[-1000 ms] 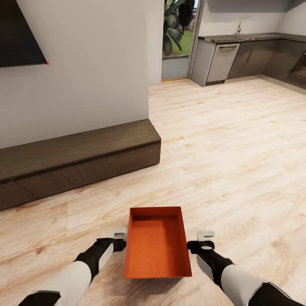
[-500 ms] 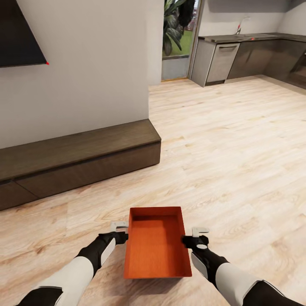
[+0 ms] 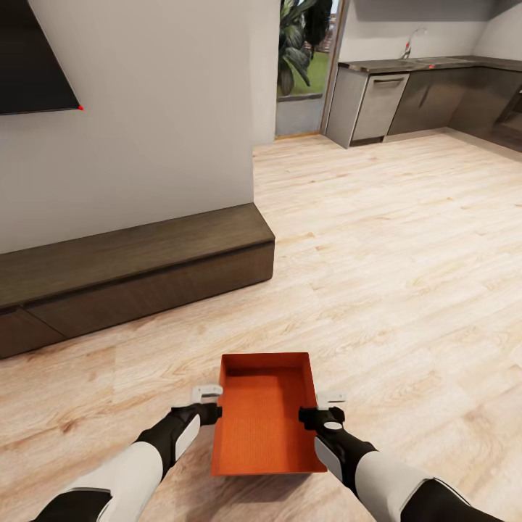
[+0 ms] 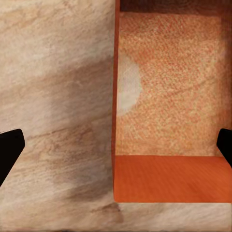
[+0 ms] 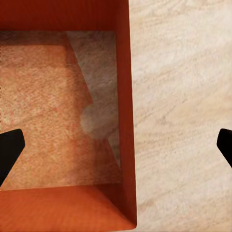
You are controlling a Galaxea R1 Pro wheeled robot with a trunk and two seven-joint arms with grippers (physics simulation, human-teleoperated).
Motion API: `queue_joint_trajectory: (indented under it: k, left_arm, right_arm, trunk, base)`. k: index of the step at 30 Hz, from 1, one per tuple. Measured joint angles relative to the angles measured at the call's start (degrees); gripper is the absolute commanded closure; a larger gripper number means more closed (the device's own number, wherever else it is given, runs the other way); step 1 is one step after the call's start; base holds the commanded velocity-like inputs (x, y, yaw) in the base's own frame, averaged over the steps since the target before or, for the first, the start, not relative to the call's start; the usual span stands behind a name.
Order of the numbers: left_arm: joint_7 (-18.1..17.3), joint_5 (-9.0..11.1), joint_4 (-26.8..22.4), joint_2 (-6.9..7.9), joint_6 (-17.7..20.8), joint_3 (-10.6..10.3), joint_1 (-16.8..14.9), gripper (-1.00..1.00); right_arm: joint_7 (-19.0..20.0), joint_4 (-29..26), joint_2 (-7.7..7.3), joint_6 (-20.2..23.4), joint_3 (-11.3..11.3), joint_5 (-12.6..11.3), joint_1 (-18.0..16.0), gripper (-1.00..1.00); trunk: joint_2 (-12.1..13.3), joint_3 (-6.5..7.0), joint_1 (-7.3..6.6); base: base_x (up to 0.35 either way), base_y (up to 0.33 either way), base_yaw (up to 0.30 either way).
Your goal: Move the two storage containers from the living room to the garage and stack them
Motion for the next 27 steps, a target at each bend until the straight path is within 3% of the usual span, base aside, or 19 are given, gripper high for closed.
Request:
queue_joint_trajectory:
  k: [9, 27]
  left_arm:
    - [0.0, 0.0, 0.6, 0.06, -1.9, 0.0, 0.0, -1.00]
    - [0.1, -0.1, 0.6, -0.28, -2.0, 0.0, 0.0, -1.00]
  right_arm:
    - [0.0, 0.0, -0.11, 0.0, 0.0, 0.0, 0.0, -1.00]
    - [0.0, 0.0, -0.26, 0.0, 0.0, 0.0, 0.1, -1.00]
  trunk:
    - [0.0, 0.00, 0.00]
    - [-0.4, -0.17, 0.21]
  base:
    - [0.000, 0.000, 0.000]
    - [0.000, 0.000, 0.000]
